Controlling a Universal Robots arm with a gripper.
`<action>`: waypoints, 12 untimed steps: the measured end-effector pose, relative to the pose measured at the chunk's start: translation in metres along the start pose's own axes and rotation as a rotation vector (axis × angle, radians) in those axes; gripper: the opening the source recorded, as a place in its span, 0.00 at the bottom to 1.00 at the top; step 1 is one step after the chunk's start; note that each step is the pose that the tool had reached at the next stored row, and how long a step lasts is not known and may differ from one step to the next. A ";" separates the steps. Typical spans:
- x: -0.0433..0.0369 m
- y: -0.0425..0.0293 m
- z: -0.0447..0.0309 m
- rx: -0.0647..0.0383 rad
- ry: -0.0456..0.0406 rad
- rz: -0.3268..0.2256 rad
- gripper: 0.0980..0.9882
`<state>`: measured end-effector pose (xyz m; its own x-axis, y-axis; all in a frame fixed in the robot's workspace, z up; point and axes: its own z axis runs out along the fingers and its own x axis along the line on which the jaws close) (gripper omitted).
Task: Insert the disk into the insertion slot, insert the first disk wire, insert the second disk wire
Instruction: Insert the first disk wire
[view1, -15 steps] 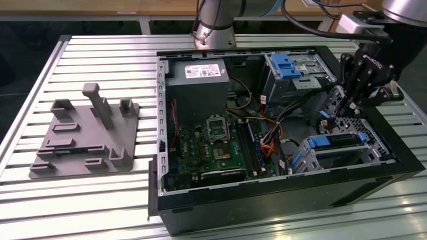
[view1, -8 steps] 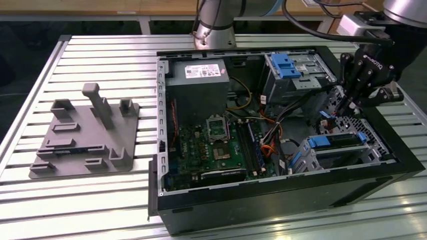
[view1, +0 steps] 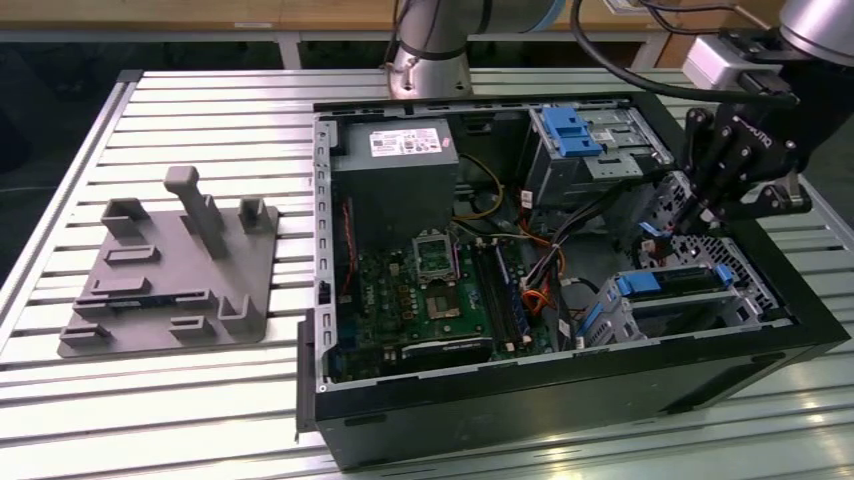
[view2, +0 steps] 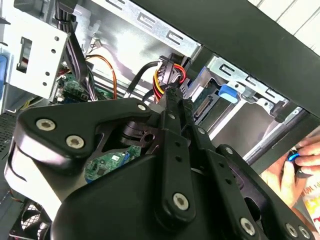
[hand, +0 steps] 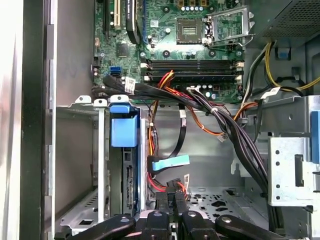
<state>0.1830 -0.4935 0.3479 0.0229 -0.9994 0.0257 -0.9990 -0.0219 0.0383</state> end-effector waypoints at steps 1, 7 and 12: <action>0.0017 0.0000 0.0000 0.000 -0.0072 0.000 0.08; 0.0114 0.0002 0.0003 0.001 -0.0303 -0.002 0.08; 0.0157 0.0004 0.0003 0.001 -0.0460 -0.004 0.08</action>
<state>0.1830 -0.5093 0.3480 0.0252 -0.9995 -0.0205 -0.9990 -0.0259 0.0372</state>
